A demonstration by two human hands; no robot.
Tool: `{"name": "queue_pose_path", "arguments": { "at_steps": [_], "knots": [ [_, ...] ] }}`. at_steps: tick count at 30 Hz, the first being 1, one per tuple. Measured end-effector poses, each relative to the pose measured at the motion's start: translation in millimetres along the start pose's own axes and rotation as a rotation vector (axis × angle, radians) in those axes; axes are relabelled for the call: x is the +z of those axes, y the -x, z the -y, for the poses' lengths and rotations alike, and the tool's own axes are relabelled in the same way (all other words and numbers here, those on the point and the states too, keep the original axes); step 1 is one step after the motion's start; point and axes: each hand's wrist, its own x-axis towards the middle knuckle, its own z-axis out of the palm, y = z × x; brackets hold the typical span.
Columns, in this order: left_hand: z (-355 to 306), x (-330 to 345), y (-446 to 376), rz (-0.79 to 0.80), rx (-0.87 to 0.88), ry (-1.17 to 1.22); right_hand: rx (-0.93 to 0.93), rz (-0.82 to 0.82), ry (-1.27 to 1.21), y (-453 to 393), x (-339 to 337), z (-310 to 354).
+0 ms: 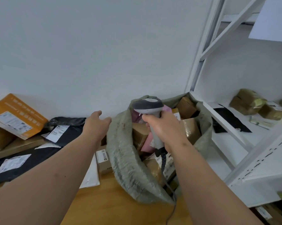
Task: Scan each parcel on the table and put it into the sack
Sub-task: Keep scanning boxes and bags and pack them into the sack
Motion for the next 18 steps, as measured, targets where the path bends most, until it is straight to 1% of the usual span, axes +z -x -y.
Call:
{"name": "queue_pose_path", "arguments": {
  "at_steps": [5, 8, 10, 13, 18],
  "knots": [
    [40.7, -72.4, -7.4, -0.033, -0.039, -0.013, 0.008, 0.058, 0.004, 21.5, 70.7, 24.2],
    [65.7, -108.8, -12.2, -0.041, -0.069, -0.030, 0.011, 0.126, -0.036, 34.8, 114.7, 40.9],
    [80.7, -130.0, -12.4, -0.044, -0.080, -0.037, 0.015, 0.131, -0.063, 40.4, 142.9, 44.5],
    [102.6, -158.5, -11.4, -0.064, -0.110, -0.010, 0.047, 0.138, -0.083, 45.1, 181.5, 41.0],
    [137.8, -195.4, -12.9, -0.102, -0.181, 0.005, 0.126, 0.139, -0.081, 41.9, 233.9, 14.6]
  ]
}}
